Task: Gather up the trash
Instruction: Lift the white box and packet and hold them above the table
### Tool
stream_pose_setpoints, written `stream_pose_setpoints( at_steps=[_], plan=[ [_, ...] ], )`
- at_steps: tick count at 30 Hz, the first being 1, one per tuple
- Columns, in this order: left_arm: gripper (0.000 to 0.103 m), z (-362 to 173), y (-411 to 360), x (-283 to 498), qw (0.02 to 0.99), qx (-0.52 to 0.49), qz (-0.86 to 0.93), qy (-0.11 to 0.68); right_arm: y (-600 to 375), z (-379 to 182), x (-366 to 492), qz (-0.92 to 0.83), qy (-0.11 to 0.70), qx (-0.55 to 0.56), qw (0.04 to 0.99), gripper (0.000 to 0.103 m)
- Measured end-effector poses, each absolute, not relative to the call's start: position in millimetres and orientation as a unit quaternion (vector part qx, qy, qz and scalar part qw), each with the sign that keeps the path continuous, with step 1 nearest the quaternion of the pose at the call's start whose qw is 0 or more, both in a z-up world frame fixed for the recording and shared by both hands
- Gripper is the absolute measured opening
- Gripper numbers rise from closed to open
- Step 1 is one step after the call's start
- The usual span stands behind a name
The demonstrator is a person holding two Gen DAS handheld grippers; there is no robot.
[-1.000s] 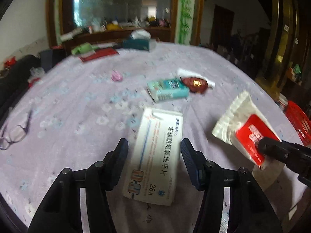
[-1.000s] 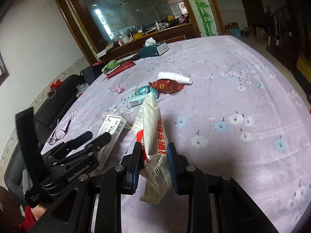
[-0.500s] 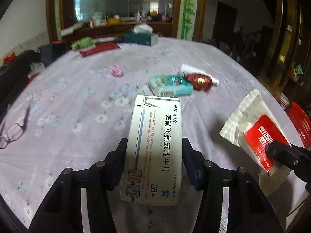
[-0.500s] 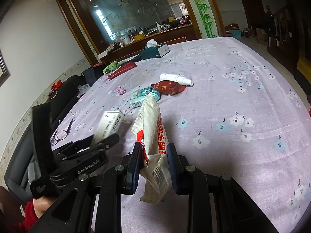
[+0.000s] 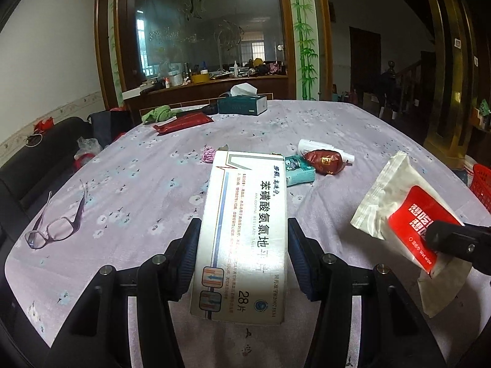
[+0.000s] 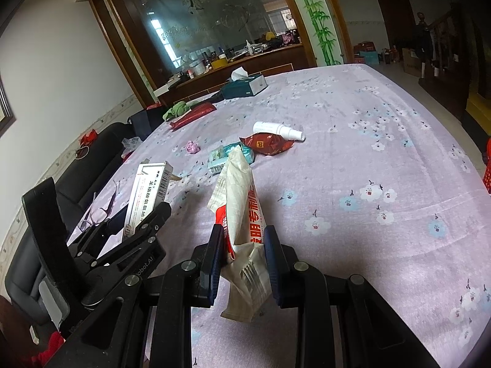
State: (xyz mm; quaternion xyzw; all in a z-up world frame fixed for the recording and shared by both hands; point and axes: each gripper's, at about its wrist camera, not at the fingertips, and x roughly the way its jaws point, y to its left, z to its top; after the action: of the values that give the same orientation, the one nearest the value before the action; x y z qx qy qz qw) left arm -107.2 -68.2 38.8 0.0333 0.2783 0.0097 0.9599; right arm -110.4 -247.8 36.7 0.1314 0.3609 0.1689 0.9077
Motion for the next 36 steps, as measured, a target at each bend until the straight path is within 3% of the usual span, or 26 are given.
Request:
stream_pose_setpoints(
  at_steps=[36],
  plan=[
    [0.053, 43, -71, -118, 0.967, 0.039, 0.025, 0.250, -271, 31, -103, 0.044, 0.291, 0.070, 0.953, 0.028]
  ],
)
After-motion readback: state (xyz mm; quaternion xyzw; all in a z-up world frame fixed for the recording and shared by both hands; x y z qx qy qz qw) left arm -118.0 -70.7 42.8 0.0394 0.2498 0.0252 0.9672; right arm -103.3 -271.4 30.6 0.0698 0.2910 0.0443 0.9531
